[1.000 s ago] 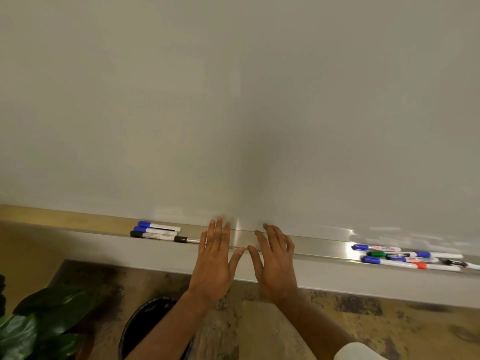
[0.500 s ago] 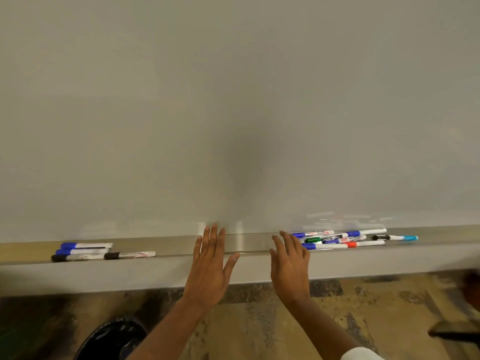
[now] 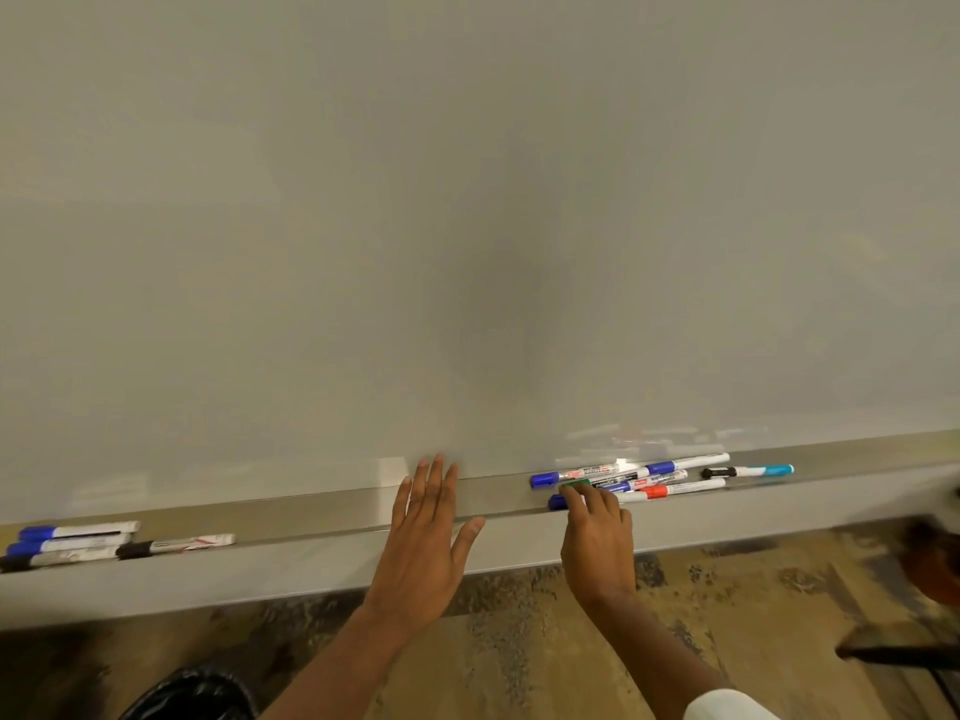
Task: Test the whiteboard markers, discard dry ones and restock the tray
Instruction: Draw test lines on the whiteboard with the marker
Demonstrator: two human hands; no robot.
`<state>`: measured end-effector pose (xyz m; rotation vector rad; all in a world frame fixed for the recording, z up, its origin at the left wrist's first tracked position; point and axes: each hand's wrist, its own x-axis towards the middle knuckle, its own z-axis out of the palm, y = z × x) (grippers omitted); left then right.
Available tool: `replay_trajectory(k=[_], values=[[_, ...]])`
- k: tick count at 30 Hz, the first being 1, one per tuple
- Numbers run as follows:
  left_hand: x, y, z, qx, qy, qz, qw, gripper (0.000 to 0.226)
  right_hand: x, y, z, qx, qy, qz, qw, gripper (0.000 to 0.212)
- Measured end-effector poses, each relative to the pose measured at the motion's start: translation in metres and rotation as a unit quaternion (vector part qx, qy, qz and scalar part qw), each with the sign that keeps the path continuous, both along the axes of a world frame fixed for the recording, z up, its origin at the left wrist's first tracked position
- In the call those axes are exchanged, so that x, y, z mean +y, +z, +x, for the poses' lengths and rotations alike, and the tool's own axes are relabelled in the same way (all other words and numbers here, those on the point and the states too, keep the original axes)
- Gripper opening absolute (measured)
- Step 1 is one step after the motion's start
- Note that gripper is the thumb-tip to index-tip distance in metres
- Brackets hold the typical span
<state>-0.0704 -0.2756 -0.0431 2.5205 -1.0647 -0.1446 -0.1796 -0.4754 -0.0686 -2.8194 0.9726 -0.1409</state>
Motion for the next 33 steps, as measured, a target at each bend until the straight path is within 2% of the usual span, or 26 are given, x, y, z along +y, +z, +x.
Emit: replay_trajectory(k=[8,17,25,33], values=[[-0.026,-0.004,-0.008,0.003,-0.009,-0.002,1.0,0.081,-0.023,-0.016,-0.003,0.002,0.034,0.005,0.999,0.056],[-0.033,-0.009,-0.01,0.004,-0.008,0.025,1.0,0.076,-0.03,-0.024,0.004,-0.07,0.096,0.022,0.993,0.044],[-0.03,-0.015,-0.009,0.01,0.003,0.033,0.999,0.08,-0.026,-0.025,0.013,-0.066,0.143,0.015,0.987,0.035],[-0.024,-0.012,-0.005,0.016,0.01,0.001,1.0,0.074,-0.011,-0.018,0.022,-0.131,0.18,0.013,0.975,0.029]])
